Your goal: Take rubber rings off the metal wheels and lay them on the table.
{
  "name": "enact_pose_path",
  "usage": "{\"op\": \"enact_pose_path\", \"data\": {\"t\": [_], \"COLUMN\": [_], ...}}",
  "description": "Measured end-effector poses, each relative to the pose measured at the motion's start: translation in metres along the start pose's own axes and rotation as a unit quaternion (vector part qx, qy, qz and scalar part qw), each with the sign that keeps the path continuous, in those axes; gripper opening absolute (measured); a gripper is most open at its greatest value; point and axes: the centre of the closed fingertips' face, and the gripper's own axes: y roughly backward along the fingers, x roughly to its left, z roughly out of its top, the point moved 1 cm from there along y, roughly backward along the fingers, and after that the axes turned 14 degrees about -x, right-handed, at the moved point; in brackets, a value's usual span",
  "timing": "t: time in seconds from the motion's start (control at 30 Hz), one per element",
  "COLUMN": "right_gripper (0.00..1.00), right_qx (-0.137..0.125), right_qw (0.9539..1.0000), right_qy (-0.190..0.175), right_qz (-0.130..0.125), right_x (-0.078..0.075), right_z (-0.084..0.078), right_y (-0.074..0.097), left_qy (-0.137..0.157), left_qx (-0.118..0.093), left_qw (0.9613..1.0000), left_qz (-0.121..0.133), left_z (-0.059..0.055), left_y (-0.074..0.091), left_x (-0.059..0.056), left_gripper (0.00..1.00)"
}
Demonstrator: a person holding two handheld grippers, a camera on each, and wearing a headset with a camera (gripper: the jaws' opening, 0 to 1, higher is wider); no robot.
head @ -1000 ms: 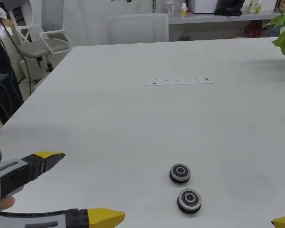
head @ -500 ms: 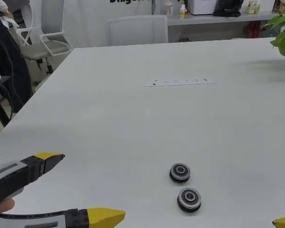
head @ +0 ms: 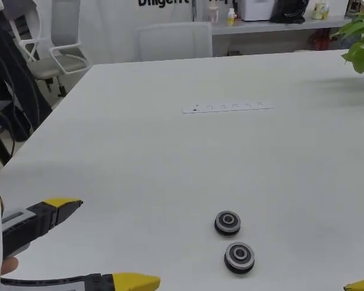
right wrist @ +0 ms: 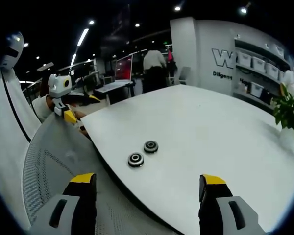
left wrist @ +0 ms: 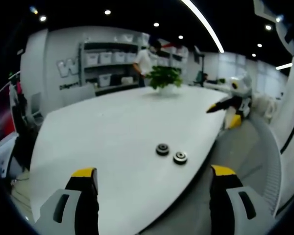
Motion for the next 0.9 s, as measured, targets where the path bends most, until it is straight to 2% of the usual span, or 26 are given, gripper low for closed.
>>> {"op": "enact_pose_path", "data": {"t": [0.2,0.3,0.53,0.9], "right_gripper": [0.85,0.84,0.82,0.82], "right_qx": [0.001,0.001,0.0,-0.011], "right_qw": [1.0,1.0,1.0,0.9999], "right_qy": [-0.003,-0.004,-0.008,-0.007], "right_qz": [-0.001,-0.002,-0.001,-0.008], "right_x": [-0.001,-0.002,-0.005,-0.021], "right_z": [-0.001,-0.001,0.0,0.012], "right_y": [0.0,0.0,-0.001,0.0], "left_qy": [0.0,0.004,0.005,-0.002], "left_qx": [0.007,0.003,0.005,0.007], "left_qw": [0.9999,0.9999,0.9999,0.9997], "left_qz": [-0.008,-0.014,-0.014,-0.024], "left_z": [-0.003,-0.001,-0.002,0.001], "left_y": [-0.004,-0.007,-0.01,-0.017], "left_x": [-0.002,-0.003,0.001,0.002], "left_gripper": [0.97,0.97,0.97,0.97]}}
